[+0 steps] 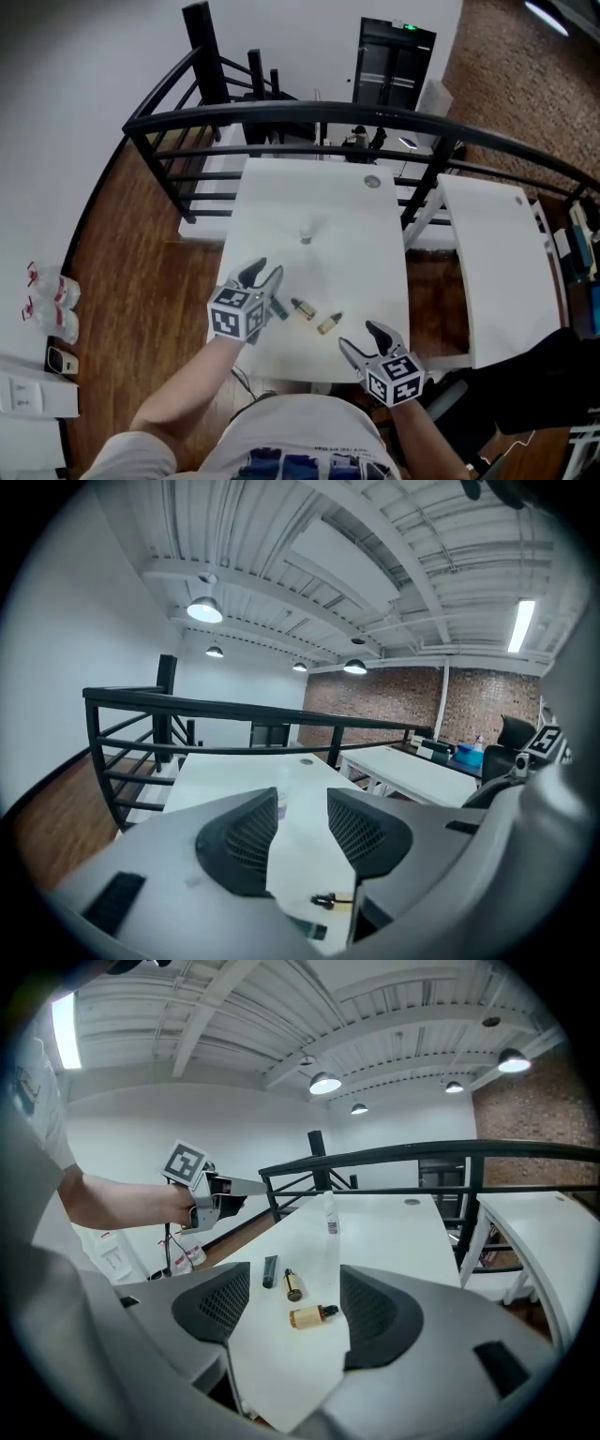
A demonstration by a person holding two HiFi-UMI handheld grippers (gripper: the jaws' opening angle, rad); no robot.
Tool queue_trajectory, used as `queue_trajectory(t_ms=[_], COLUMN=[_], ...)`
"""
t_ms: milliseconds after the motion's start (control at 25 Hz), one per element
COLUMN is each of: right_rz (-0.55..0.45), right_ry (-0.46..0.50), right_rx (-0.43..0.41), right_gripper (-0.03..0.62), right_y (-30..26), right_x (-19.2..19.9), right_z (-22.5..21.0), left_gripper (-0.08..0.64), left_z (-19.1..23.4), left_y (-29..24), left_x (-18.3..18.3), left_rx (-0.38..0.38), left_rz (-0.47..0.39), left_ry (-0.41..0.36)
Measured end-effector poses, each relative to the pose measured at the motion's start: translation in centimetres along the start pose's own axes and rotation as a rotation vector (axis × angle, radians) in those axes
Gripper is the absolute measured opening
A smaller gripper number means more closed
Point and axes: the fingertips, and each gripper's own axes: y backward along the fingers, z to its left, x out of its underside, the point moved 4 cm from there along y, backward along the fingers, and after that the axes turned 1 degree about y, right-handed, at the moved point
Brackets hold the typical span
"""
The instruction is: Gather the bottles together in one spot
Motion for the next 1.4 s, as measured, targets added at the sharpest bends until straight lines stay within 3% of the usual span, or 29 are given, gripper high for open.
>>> queue_trajectory(t_ms=[240,360,560,760,880,1160,1400], right_rz=[0.005,0.009,0.000,0.014,0.041,0.093,0.104], right_ry=[-0.001,0.005,-0.007,-0.015,-0.025,-0.022,0.040], right_rx=[0.027,0.040,0.072,0.104,0.113,0.114,0.102], right_gripper=[0.322,0.322,0.322,0.322,0.322,0.322,0.322], right_y=[0.5,0.3,0.9,1.7,1.8,1.5,0.1], right_x=[0.5,1.0,1.9,3.7,5.0,6.2,5.3], right_z=[5.0,8.4,12.2,14.9,16.0,17.6,18.3], left_gripper=[0.141,0.141,0.141,0.141,0.141,0.141,0.149], left_z=[-1.4,-1.5,-2.3,-3.2,-3.0,-1.1,-1.0], left_y=[7.7,12.1,18.4,23.5,26.1,29.1,28.7], left_x=[3.4,5.1,6.1,7.7,9.2,12.3,12.2], left_rx=[0.024,0.042,0.065,0.135,0.148,0.096,0.137], left_rz=[0.054,0.078,0.052,0.034,0.046,0.088,0.056], left_ry=[0.110,0.126,0.054,-0.035,-0.034,0.040,0.074])
